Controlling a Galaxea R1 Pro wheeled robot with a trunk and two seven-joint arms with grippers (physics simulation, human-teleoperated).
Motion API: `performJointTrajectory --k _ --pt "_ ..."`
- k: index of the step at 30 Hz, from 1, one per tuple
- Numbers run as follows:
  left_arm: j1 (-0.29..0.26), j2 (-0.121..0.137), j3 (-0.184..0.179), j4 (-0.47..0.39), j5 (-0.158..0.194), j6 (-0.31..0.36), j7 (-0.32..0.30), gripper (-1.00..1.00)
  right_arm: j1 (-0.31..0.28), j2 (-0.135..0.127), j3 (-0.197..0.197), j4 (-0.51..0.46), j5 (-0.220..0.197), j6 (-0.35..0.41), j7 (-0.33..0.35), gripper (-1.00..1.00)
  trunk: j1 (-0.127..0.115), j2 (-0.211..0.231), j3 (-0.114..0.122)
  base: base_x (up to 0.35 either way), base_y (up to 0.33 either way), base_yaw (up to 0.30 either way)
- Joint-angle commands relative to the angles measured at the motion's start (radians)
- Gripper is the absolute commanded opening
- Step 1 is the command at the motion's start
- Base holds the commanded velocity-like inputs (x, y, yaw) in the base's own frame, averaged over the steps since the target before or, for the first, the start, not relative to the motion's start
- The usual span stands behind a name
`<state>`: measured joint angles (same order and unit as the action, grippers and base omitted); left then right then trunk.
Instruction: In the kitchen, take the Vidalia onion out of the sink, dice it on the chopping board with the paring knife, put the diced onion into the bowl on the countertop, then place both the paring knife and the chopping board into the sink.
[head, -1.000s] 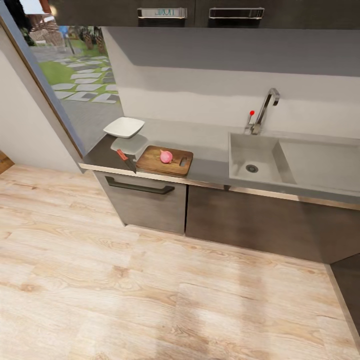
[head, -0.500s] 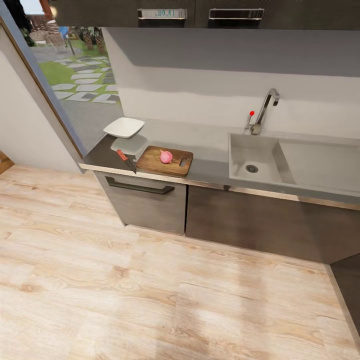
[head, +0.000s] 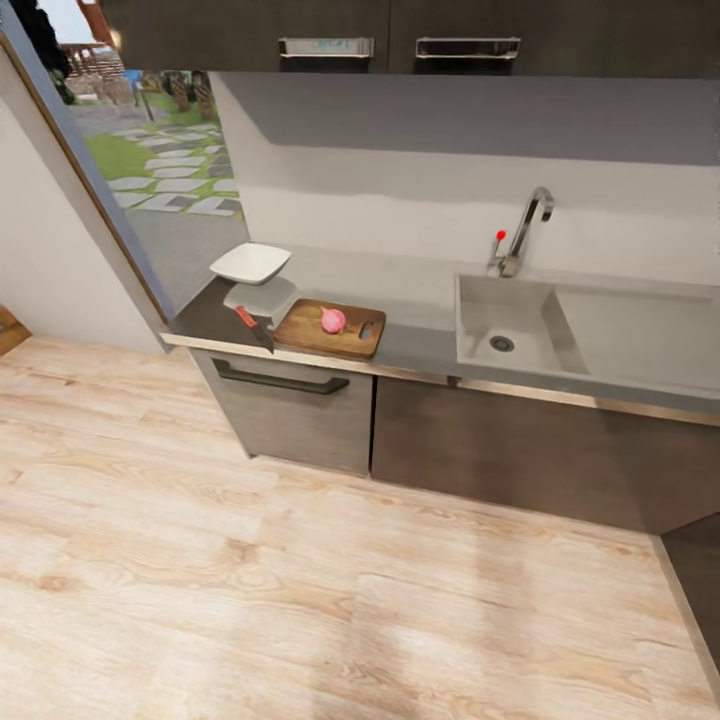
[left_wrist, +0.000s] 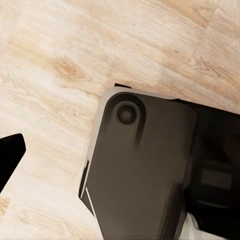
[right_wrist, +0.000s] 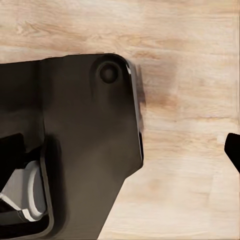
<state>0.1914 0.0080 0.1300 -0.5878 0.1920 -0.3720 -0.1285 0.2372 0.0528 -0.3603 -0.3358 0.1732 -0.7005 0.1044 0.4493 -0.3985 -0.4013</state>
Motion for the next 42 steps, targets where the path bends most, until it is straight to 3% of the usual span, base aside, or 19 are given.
performJointTrajectory --k 1,9,12,18,25,28,30,31,33,36,42 --pt "0.0 0.0 0.002 0.001 0.011 0.001 -0.01 1.0 0.001 0.0 -0.009 -0.003 0.004 -0.017 0.008 1.0 0.001 -0.002 0.0 0.0 0.0 0.0" --pt "0.0 0.0 0.002 0.01 0.011 0.001 -0.01 1.0 0.001 -0.002 -0.009 -0.035 0.003 -0.126 0.008 1.0 0.001 -0.002 0.013 0.0 0.0 0.0" --pt "0.0 0.0 0.002 0.011 0.011 0.001 -0.01 1.0 0.001 0.0 -0.01 -0.095 0.002 -0.168 0.008 1.0 0.001 -0.002 0.018 0.0 0.0 0.0" --pt "0.0 0.0 0.003 0.014 0.011 0.001 -0.01 1.0 0.001 0.004 -0.011 -0.219 0.002 -0.188 0.007 1.0 0.001 -0.002 0.026 0.0 0.0 0.0" --pt "0.0 0.0 0.006 0.036 0.011 0.001 -0.01 1.0 0.001 0.005 -0.009 -0.273 0.002 -0.191 0.007 1.0 0.001 -0.002 0.028 0.0 0.0 0.0" --pt "0.0 0.0 0.006 0.039 0.011 0.002 -0.009 1.0 0.0 0.005 -0.007 -0.31 0.002 -0.183 0.004 1.0 0.001 -0.002 0.029 0.0 0.0 0.0" --pt "0.0 -0.001 0.005 0.041 0.011 0.002 -0.009 1.0 0.0 0.007 -0.007 -0.397 0.002 -0.152 -0.006 1.0 0.001 -0.002 0.029 0.0 0.0 0.0" --pt "0.0 -0.001 0.005 0.041 0.011 0.001 -0.009 1.0 0.0 0.009 -0.006 -0.448 0.002 -0.114 -0.01 1.0 0.001 -0.002 0.029 0.0 0.0 0.0" --pt "0.0 0.0 0.005 0.042 0.011 0.001 -0.009 1.0 0.001 0.018 -0.005 -0.583 0.002 0.049 -0.006 1.0 0.001 -0.002 0.029 0.0 0.0 0.0" --pt "0.0 0.0 0.006 0.042 0.011 0.001 -0.008 1.0 0.001 0.02 -0.003 -0.611 0.001 0.082 -0.004 1.0 0.001 -0.002 0.029 0.0 0.0 0.0" --pt "0.0 -0.001 0.007 0.042 0.011 0.002 -0.008 1.0 0.001 0.023 -0.002 -0.613 0.0 0.077 -0.004 1.0 0.001 -0.002 0.03 0.0 0.0 0.0"
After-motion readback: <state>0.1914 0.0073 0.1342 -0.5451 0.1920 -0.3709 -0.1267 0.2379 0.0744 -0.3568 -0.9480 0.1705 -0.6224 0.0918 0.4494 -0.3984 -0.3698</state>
